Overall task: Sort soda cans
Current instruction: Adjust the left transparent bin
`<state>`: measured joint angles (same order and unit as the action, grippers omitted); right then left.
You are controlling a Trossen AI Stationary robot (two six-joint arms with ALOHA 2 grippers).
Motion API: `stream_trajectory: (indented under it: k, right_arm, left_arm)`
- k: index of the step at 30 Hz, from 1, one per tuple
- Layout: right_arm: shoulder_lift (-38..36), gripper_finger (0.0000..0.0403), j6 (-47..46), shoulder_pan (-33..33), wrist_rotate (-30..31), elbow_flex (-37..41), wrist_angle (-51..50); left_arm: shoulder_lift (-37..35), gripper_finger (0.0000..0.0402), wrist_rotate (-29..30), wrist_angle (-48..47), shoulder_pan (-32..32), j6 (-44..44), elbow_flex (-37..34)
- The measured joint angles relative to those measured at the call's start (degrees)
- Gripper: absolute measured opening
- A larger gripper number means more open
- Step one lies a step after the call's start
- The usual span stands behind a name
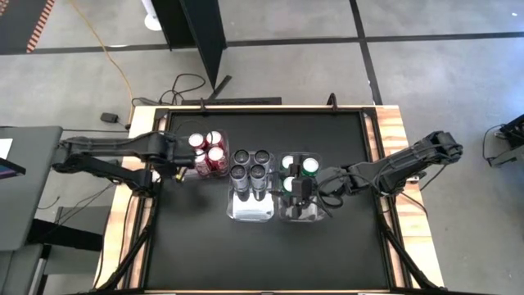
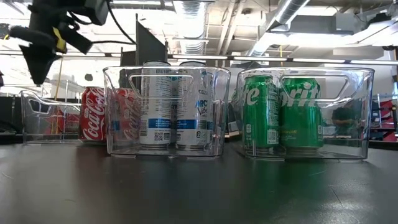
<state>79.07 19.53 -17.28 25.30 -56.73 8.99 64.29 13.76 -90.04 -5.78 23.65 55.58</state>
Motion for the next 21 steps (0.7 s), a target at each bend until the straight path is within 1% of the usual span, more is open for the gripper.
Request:
stream_trajectory:
  k: [7, 10, 14, 18, 21]
  right_arm:
    - [0.0, 0.0270, 0.0, 1.3, 0.0, 0.0, 0.0]
    - [0.0, 0.0270, 0.0, 1.8, 0.0, 0.0, 0.0]
    - [0.0, 0.0270, 0.0, 1.8, 0.0, 0.0, 0.0]
    - [0.0, 0.0270, 0.0, 1.7, 0.0, 0.0, 0.0]
    - [0.0, 0.0270, 0.0, 1.8, 0.0, 0.0, 0.0]
  left_arm:
    - [-6.5, 0.0152, -2.6, 0.0, 3.6, -1.1, 0.0]
    - [-8.1, 0.0184, -3.3, 0.1, 5.5, -1.1, -0.7]
    - [-8.7, 0.0203, -4.5, 0.0, 7.7, -1.1, -4.2]
    - [-8.3, 0.0205, -4.1, 0.0, 8.9, -0.8, -8.0]
    - [-8.3, 0.0206, -2.7, 0.0, 9.3, -0.3, -9.4]
